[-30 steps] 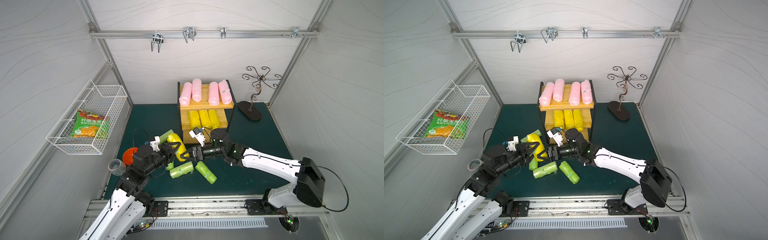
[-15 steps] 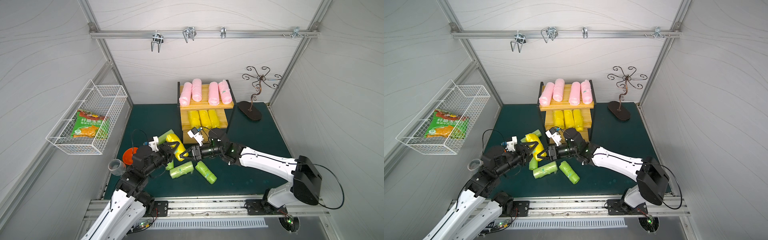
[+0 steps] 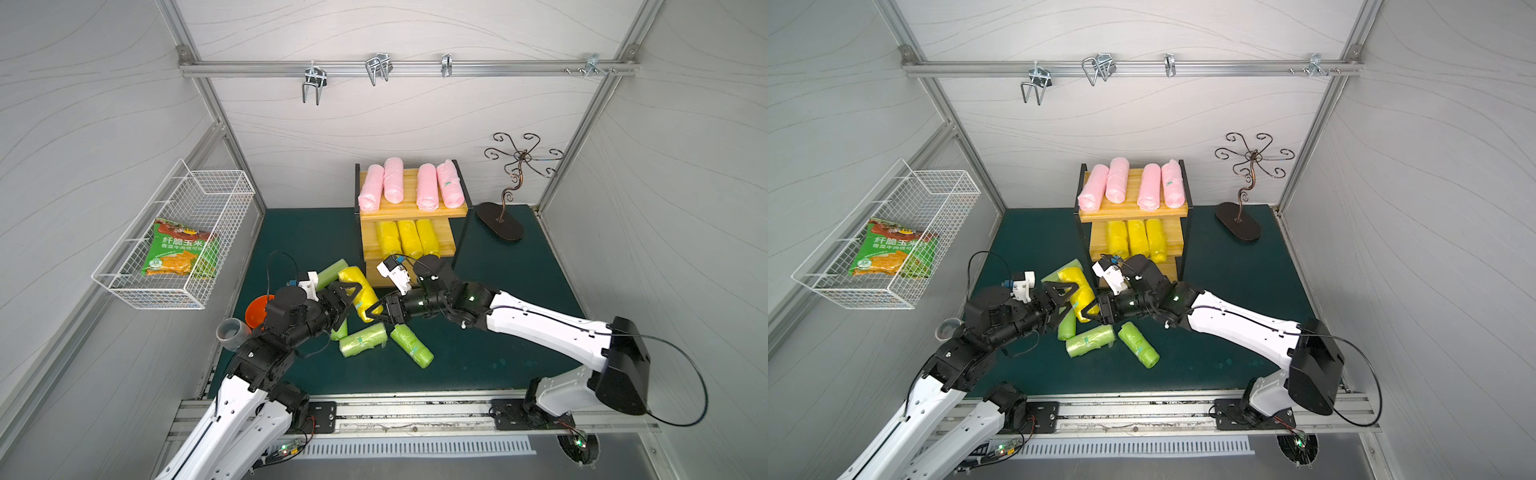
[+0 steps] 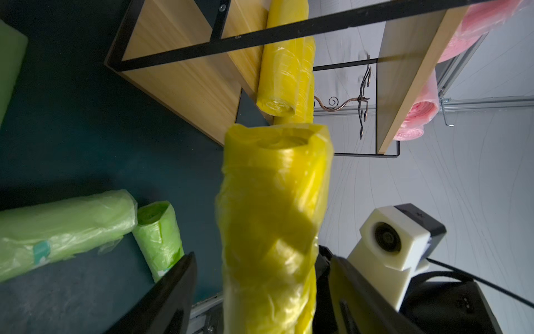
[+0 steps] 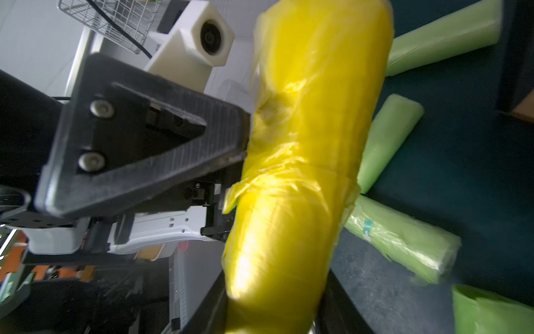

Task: Sort the rolls of trash bags by color and place them on the shelf
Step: Pick up the roll of trash bags from the center of the board, then place the roll of trash bags on the shelf.

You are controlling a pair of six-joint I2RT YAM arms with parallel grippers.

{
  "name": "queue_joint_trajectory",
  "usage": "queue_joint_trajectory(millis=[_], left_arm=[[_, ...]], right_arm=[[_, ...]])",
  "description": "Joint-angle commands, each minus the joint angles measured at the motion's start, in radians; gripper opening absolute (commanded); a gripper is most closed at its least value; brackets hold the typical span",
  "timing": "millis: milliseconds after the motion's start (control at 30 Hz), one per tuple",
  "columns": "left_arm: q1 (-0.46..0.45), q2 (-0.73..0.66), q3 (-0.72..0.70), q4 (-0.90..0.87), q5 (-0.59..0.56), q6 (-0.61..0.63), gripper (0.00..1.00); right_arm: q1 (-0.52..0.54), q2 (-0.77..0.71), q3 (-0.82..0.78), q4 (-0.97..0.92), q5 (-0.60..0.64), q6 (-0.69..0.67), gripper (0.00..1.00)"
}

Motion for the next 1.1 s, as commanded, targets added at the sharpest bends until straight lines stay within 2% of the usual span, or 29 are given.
queue_joint_trajectory(millis=[0, 200, 500, 867, 1067], left_arm=[[-0.005, 0.012, 0.073, -0.093, -0.036, 0.116, 0.81], [-0.005, 0.013, 0.114, -0.191, -0.100, 0.181, 0.79], [-0.005, 0.023, 0.138, -0.241, -0.122, 0.225, 0.72], [-0.005, 0.033, 0.140, -0.250, -0.123, 0.245, 0.70], [-0.005, 0.036, 0.127, -0.241, -0.119, 0.242, 0.69]], right_arm=[[0.014, -0.092, 0.044, -0.200, 0.251, -0.175, 0.00], [0.016, -0.139, 0.080, -0.415, 0.583, -0.266, 0.00], [-0.012, -0.120, 0.134, -0.654, 0.934, -0.301, 0.00], [-0.115, -0.124, 0.153, -0.679, 0.980, -0.371, 0.00], [-0.166, -0.058, 0.196, -0.670, 0.974, -0.423, 0.00]])
